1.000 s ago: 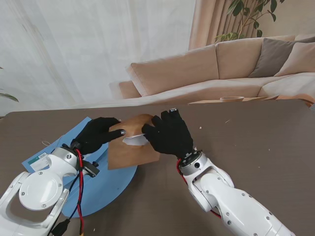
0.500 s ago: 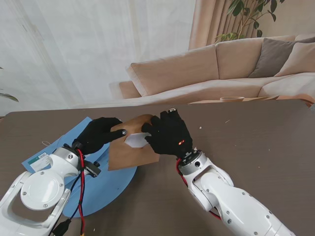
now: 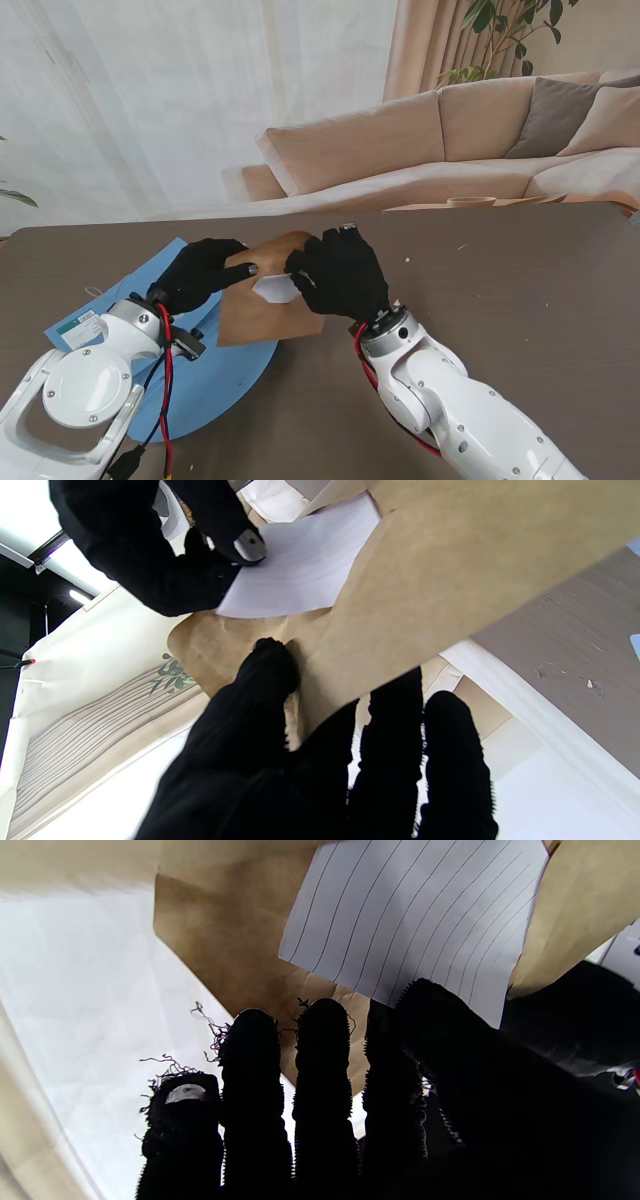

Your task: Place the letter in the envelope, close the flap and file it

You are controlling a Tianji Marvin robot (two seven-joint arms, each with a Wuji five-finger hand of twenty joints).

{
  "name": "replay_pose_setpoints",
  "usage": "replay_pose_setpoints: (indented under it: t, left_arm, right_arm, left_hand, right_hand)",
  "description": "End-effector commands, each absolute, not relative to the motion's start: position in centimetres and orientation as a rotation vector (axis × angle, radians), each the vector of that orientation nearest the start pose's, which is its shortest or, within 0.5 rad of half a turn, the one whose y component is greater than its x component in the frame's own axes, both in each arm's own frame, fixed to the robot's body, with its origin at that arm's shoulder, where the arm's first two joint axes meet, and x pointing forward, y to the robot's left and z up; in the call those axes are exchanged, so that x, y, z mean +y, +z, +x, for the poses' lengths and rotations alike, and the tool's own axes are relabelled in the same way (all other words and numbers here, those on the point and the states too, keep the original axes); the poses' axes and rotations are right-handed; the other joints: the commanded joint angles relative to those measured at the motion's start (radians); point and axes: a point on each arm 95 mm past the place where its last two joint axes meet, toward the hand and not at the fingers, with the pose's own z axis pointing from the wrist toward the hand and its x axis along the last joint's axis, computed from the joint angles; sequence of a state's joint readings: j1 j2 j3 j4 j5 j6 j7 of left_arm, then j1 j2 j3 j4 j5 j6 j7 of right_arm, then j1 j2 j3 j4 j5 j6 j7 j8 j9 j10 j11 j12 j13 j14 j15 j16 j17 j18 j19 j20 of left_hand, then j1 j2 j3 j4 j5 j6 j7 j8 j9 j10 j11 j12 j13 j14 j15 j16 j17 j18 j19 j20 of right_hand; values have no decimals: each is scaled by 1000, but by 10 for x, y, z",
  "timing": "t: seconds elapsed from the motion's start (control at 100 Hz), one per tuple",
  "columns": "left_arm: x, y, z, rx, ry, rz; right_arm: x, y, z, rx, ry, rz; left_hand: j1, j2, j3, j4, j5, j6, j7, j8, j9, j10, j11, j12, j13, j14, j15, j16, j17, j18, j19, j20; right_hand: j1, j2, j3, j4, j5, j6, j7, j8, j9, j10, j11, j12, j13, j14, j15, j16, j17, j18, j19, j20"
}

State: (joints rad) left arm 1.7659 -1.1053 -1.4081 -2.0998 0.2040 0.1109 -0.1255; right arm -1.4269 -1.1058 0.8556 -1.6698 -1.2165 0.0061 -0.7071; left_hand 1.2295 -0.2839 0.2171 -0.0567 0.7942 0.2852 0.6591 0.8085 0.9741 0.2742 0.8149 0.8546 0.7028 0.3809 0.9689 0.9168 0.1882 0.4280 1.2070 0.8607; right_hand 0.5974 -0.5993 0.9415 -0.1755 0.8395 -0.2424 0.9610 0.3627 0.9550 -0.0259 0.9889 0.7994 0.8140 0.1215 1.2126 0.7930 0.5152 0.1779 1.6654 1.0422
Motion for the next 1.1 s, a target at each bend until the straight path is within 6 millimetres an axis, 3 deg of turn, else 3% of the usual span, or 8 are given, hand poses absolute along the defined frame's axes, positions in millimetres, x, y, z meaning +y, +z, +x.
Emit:
replay_pose_setpoints:
  t: [0.0,0.27,0.84,0.94,1.09]
  left_arm:
    - [-20,-198,344,1029,-2167,-1798]
    - [-24,-198,344,1024,-2181,-1804]
    - [-24,-198,342,965,-2252,-1826]
    - [-23,-198,342,961,-2257,-1829]
    - [-21,-198,343,958,-2245,-1826]
  right_arm:
    - [130,-250,353,1160,1995,416]
    - [137,-254,357,1239,1984,407]
    - [144,-258,358,1242,2016,445]
    - [144,-259,358,1227,2021,459]
    - [142,-256,355,1181,2004,471]
  left_hand:
    - [62,51,-6,16,-21,7,19,17,-16,-33,25,13,-17,-3,10,23,-8,-10,19,28]
    - [62,52,-4,17,-22,7,19,18,-18,-33,25,15,-20,-2,8,23,-12,-13,16,28]
    - [61,55,-2,14,-28,4,22,30,-23,-37,29,28,-26,-4,6,26,-16,-13,11,27]
    - [61,55,-2,13,-28,3,22,31,-24,-36,30,30,-27,-3,6,27,-19,-14,9,26]
    - [62,56,-2,13,-29,3,21,32,-24,-36,29,31,-27,-3,5,28,-18,-14,8,27]
  right_hand:
    - [24,43,20,24,29,5,23,2,16,12,-16,-6,18,11,-9,-14,-7,12,32,11]
    - [39,78,-23,29,34,51,26,38,18,31,4,25,17,7,3,-5,-10,11,32,15]
    - [38,68,-20,30,42,49,16,44,20,37,14,32,22,2,14,3,-3,10,37,20]
    - [17,37,-22,25,38,55,-2,19,14,32,6,24,18,3,12,3,-4,8,36,20]
    - [-69,-44,-18,18,-60,85,-58,-41,-53,19,-10,11,-18,-8,-5,2,-20,-9,29,21]
